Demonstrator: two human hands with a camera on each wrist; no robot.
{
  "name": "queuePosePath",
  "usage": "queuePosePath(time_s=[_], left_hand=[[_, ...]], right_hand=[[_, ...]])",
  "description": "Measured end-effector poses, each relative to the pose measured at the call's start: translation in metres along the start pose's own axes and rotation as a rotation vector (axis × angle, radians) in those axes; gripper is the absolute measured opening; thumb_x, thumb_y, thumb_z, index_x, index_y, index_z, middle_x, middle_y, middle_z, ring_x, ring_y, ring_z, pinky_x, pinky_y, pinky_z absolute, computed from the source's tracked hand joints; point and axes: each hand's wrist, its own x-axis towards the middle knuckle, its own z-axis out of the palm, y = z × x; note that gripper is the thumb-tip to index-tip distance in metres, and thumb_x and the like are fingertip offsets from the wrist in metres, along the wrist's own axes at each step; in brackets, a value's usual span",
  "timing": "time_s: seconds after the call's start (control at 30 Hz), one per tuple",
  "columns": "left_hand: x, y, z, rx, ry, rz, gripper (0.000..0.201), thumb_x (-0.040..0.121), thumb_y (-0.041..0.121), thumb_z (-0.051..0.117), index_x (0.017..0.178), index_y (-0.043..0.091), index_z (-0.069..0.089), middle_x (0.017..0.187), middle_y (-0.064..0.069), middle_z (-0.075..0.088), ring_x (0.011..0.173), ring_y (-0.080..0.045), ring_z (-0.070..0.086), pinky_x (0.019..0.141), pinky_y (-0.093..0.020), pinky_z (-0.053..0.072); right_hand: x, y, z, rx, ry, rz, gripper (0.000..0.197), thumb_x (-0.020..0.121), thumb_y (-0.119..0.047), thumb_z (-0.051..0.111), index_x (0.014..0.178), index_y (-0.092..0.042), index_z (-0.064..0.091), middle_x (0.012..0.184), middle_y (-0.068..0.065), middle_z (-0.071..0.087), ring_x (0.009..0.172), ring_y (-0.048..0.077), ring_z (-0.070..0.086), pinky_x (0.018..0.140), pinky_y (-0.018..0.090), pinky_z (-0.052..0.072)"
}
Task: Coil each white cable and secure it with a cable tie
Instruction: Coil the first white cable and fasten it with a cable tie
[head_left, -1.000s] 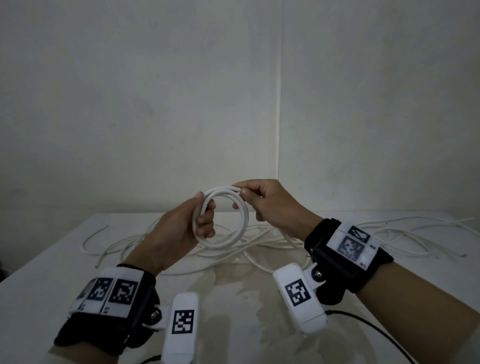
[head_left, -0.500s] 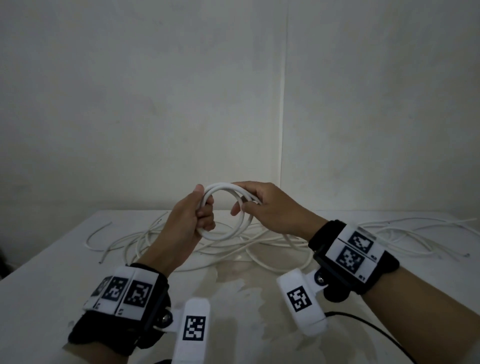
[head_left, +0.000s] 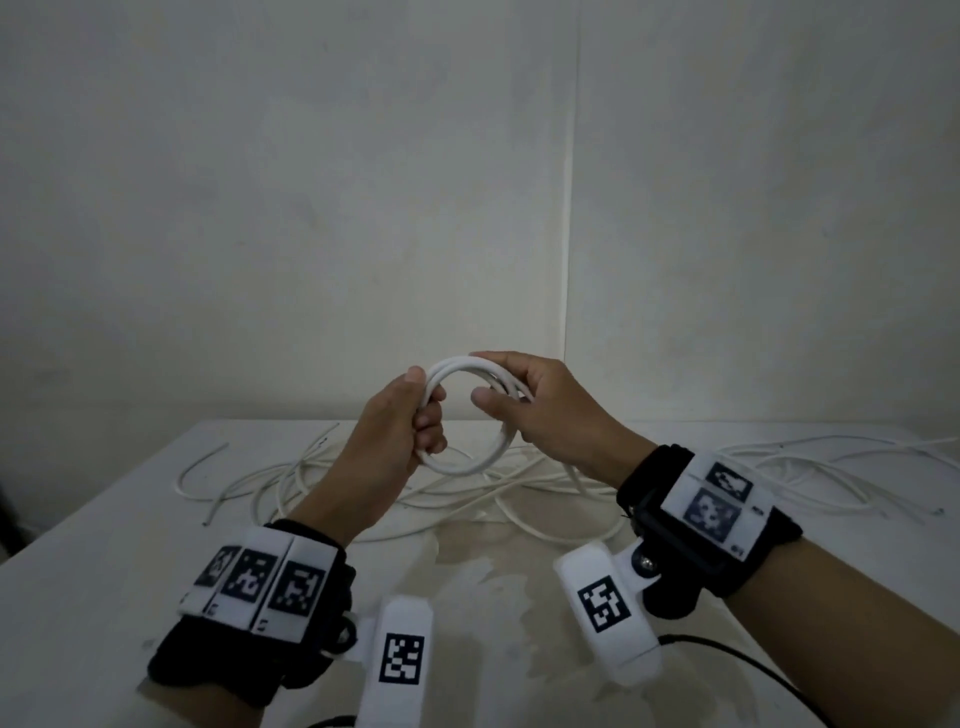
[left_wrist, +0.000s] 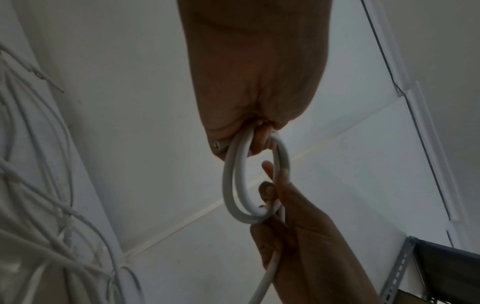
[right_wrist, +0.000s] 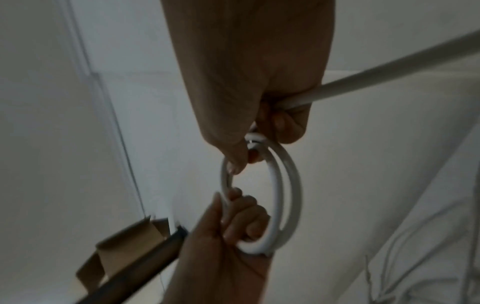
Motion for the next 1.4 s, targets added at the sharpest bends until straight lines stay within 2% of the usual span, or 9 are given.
queuePosePath(time_s=[0.1, 0.17, 0.23, 0.33, 0.47, 0.7, 0.87, 1.03, 1.4], left_hand=[[-0.001, -0.001, 0.001, -0.004, -0.013, -0.018, 0.04, 0.101, 0.031, 0.025, 0.072, 0.012, 0.045, 0.046, 0.011, 0.032, 0.039, -0.004, 0.029, 0.048, -0.02, 0.034], [-0.001, -0.001, -0.003, -0.031, -0.029, -0.051, 0.04, 0.101, 0.032, 0.027, 0.072, 0.012, 0.045, 0.044, 0.01, 0.032, 0.038, -0.005, 0.029, 0.045, -0.018, 0.037], [-0.002, 0.0, -0.007, -0.049, -0.059, -0.089, 0.039, 0.101, 0.03, 0.028, 0.073, 0.01, 0.046, 0.045, 0.008, 0.033, 0.038, -0.006, 0.031, 0.045, -0.019, 0.038], [-0.002, 0.002, -0.008, -0.005, -0.085, -0.116, 0.038, 0.101, 0.028, 0.028, 0.074, 0.009, 0.047, 0.046, 0.007, 0.033, 0.04, -0.006, 0.031, 0.046, -0.019, 0.038], [-0.002, 0.008, -0.006, 0.118, -0.084, -0.106, 0.04, 0.1, 0.029, 0.028, 0.072, 0.009, 0.048, 0.044, 0.009, 0.033, 0.039, -0.005, 0.031, 0.049, -0.02, 0.034], [-0.005, 0.003, 0.004, -0.014, -0.045, -0.082, 0.04, 0.099, 0.033, 0.032, 0.065, 0.014, 0.04, 0.046, 0.01, 0.029, 0.038, -0.004, 0.025, 0.046, -0.018, 0.032], [-0.005, -0.004, 0.003, -0.049, -0.121, -0.102, 0.038, 0.099, 0.034, 0.03, 0.07, 0.011, 0.041, 0.047, 0.009, 0.03, 0.04, -0.006, 0.033, 0.054, -0.023, 0.037], [-0.011, -0.01, 0.001, -0.097, -0.159, -0.167, 0.038, 0.099, 0.033, 0.029, 0.069, 0.012, 0.041, 0.048, 0.007, 0.029, 0.039, -0.006, 0.029, 0.048, -0.019, 0.042], [-0.006, -0.001, 0.017, 0.005, -0.107, -0.099, 0.038, 0.098, 0.034, 0.034, 0.068, 0.012, 0.042, 0.043, 0.01, 0.029, 0.035, -0.005, 0.027, 0.046, -0.019, 0.04]], right_hand=[[0.0, 0.0, -0.001, -0.13, -0.039, -0.018, 0.043, 0.09, -0.009, 0.055, 0.132, -0.013, 0.047, 0.12, -0.007, 0.053, 0.111, 0.005, 0.05, 0.09, 0.015, 0.037], [0.0, 0.0, -0.007, -0.206, -0.097, -0.014, 0.045, 0.092, -0.009, 0.053, 0.136, -0.015, 0.044, 0.125, -0.01, 0.049, 0.117, 0.002, 0.043, 0.093, 0.011, 0.033], [0.0, -0.001, -0.01, -0.264, -0.133, -0.016, 0.043, 0.093, -0.008, 0.051, 0.134, -0.016, 0.046, 0.121, -0.009, 0.055, 0.111, 0.005, 0.049, 0.089, 0.012, 0.037], [-0.002, -0.003, -0.012, -0.272, -0.139, -0.026, 0.04, 0.093, -0.003, 0.047, 0.131, -0.015, 0.05, 0.086, -0.014, 0.057, 0.081, -0.001, 0.054, 0.071, 0.008, 0.043], [-0.001, -0.004, -0.016, -0.232, -0.145, -0.043, 0.039, 0.092, 0.001, 0.047, 0.129, -0.011, 0.051, 0.077, -0.013, 0.054, 0.062, -0.014, 0.052, 0.059, 0.003, 0.038], [-0.006, 0.001, -0.005, -0.016, -0.03, -0.06, 0.025, 0.096, -0.011, 0.043, 0.117, -0.016, 0.057, 0.07, -0.006, 0.049, 0.06, -0.006, 0.048, 0.064, 0.007, 0.04], [-0.009, 0.006, -0.004, 0.255, -0.063, 0.069, 0.023, 0.098, -0.014, 0.039, 0.102, -0.025, 0.059, 0.069, 0.002, 0.044, 0.056, 0.011, 0.059, 0.075, 0.034, 0.054], [-0.013, 0.012, -0.006, 0.219, -0.085, 0.071, 0.024, 0.098, -0.01, 0.039, 0.1, -0.023, 0.059, 0.065, 0.0, 0.044, 0.044, 0.008, 0.05, 0.057, 0.021, 0.051], [-0.012, 0.01, -0.006, 0.183, 0.09, 0.014, 0.018, 0.096, -0.013, 0.043, 0.103, -0.012, 0.061, 0.063, 0.0, 0.042, 0.04, 0.007, 0.044, 0.054, 0.03, 0.046]])
